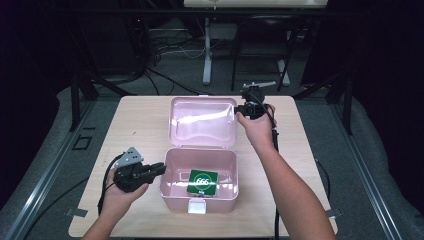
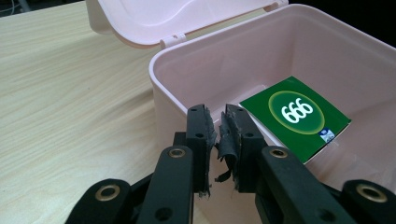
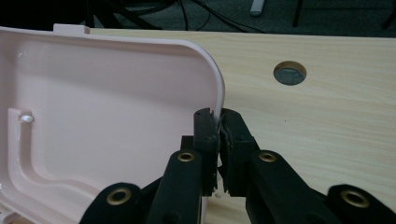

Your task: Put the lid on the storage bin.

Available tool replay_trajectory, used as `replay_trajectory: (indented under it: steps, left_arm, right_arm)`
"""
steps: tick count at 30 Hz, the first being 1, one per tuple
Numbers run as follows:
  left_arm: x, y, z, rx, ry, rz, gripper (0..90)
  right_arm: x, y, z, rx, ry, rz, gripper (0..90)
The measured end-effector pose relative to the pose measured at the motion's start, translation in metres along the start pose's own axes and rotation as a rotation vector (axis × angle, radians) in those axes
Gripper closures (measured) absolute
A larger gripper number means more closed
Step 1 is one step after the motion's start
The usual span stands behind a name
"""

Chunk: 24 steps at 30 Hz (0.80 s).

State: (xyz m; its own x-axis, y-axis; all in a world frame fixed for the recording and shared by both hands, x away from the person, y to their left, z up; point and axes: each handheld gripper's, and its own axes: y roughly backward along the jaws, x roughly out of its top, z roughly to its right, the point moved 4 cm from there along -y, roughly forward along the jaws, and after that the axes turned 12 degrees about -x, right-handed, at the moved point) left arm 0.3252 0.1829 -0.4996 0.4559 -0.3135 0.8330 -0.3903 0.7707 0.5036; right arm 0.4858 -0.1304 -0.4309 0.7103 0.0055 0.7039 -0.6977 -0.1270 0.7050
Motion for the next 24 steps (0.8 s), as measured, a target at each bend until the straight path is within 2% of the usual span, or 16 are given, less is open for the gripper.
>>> replay_trajectory:
  steps: [8,24]
  left_arm:
    - [0.0,0.0,0.0,-0.001,0.002,0.0,80.2]
    - [0.0,-0.001,0.0,0.01,0.005,0.004,80.2]
  right_arm:
    - [-0.001,0.015,-0.002,-0.001,0.054,0.055,85.8]
    - [-0.01,0.049,-0.002,0.073,0.053,0.146,86.9]
